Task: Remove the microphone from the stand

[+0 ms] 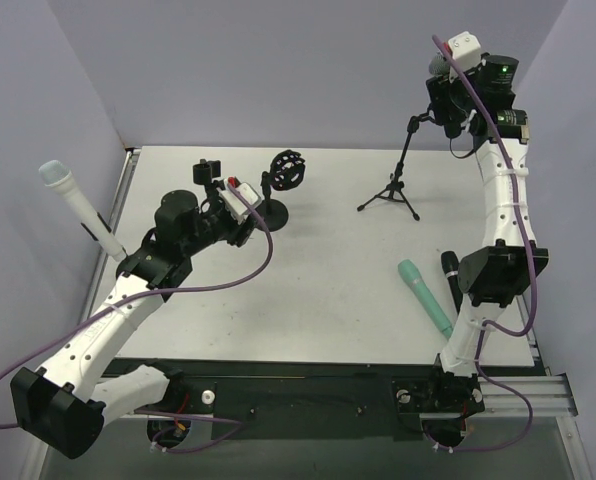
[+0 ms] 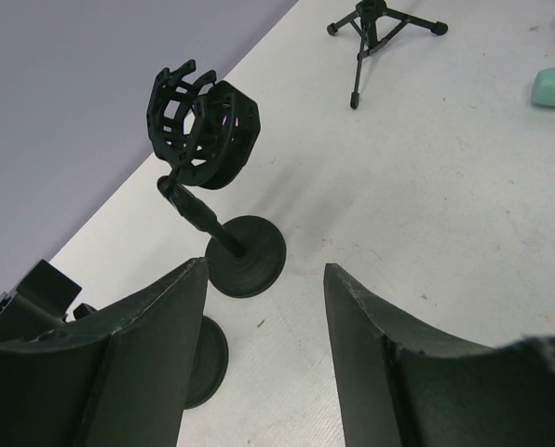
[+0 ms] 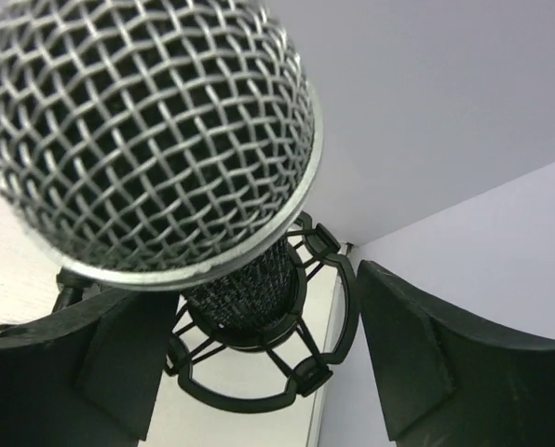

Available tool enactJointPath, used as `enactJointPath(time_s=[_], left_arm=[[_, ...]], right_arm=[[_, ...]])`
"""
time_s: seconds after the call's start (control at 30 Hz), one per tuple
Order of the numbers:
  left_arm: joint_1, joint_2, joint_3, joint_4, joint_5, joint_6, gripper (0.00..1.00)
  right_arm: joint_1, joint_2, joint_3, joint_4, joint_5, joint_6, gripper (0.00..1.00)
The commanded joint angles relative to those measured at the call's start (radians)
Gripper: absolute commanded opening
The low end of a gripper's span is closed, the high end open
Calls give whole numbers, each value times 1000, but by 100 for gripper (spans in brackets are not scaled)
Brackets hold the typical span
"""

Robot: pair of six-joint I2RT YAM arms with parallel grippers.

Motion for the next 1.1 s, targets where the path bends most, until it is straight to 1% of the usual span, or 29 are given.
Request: enactJointPath(time_s=[0.0, 0.03, 0.07, 0.1, 0.13, 0.17, 0.2, 0.23, 0.27, 0.43, 0.5, 0.8, 0.87, 1.0, 1.03, 1.07], left_arm=[[-7, -9, 58, -45, -6, 20, 63], [-7, -9, 61, -47, -3, 23, 63], [-7, -9, 63, -51, -1, 26, 63], [-7, -11, 67, -53, 0, 29, 63], [-9, -11, 66, -51, 6, 29, 63], [-10, -11, 69, -48, 8, 29, 63], [-13, -9, 69, -41, 11, 29, 63], [-16, -8, 69, -35, 11, 29, 63], [-20, -6, 69, -31, 22, 29, 63], [-38, 1, 61, 14, 57, 6, 63], [-44, 3, 47, 42, 81, -9, 63], [-75, 18, -23, 211, 143, -90, 64], [-89, 27, -20, 248, 164, -113, 65], [-159, 62, 10, 294, 192, -159, 67], [-168, 69, 16, 301, 206, -164, 67], [-180, 84, 26, 304, 212, -165, 67]], right_arm=[[13, -6, -32, 160, 26, -18, 65], [13, -18, -42, 187, 26, -15, 62], [16, -26, -64, 200, 15, -15, 55], [18, -47, -81, 215, 9, -19, 51], [25, -58, -113, 230, 0, -21, 44], [30, -86, -130, 235, -6, -31, 41], [37, -98, -165, 235, -12, -41, 35], [38, -129, -182, 235, -14, -56, 30], [77, -150, -222, 234, -17, -67, 25], [186, -327, -398, 229, -32, -114, 20], [232, -385, -441, 215, -37, -119, 19], [432, -560, -518, 39, -17, -33, 13], [505, -595, -544, 16, 3, -19, 11], [608, -643, -587, -16, 41, 19, 6], [626, -649, -608, -16, 70, 25, 3], [655, -661, -619, -15, 84, 36, 3]])
